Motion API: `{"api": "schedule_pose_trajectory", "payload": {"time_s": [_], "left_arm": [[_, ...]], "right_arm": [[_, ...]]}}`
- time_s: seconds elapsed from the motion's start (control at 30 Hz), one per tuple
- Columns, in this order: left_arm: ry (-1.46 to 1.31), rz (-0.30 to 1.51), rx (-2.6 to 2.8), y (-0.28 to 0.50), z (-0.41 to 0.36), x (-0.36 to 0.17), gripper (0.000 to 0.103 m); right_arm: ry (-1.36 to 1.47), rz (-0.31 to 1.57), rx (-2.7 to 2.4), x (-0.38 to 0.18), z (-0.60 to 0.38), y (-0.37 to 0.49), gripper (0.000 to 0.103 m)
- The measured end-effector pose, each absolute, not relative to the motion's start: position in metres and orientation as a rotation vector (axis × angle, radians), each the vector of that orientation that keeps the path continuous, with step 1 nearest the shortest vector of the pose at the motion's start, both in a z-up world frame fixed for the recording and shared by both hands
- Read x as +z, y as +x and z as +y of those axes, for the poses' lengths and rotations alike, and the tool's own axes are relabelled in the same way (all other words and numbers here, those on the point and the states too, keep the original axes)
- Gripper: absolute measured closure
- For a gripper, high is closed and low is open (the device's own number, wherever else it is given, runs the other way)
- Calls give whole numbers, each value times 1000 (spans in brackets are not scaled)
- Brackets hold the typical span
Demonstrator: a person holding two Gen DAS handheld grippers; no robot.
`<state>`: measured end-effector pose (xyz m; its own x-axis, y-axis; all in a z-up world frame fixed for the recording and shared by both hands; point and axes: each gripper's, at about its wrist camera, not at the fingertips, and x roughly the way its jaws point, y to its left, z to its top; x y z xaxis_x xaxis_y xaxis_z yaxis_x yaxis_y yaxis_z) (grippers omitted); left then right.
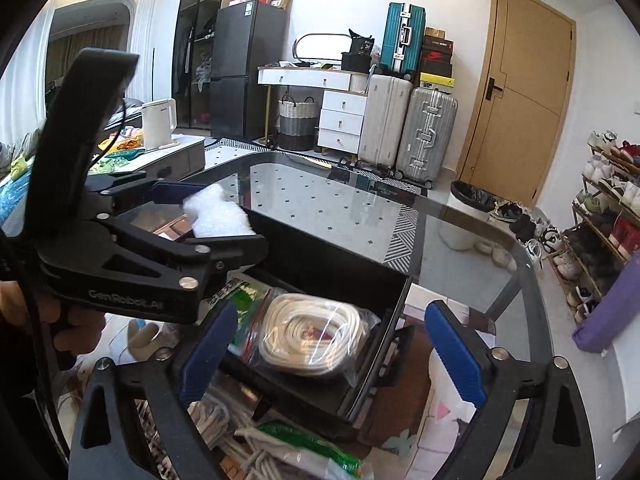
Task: Organize soft objects
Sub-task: 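Open the right tool over the box while the left tool drops the foam, then move the left tool to the white plush toy while the right tool moves to the green-topped packet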
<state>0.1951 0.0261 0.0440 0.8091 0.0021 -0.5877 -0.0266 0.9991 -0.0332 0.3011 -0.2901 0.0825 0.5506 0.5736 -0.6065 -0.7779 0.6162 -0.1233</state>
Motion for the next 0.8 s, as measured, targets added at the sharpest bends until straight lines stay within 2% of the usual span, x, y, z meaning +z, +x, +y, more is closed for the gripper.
{"api": "schedule_pose_trajectory", "payload": {"time_s": [0.07, 0.2, 0.8], "left_arm": [[-41, 633, 7, 194, 25, 44, 6], [-47, 649, -25, 192, 22, 44, 3], [-8, 610, 22, 129, 24, 55, 2]], "right_arm": [[-406, 551, 822, 83, -295, 297, 6], [-390, 561, 821, 85, -303, 287, 5], [-231, 630, 800, 87, -353, 258, 2]]}}
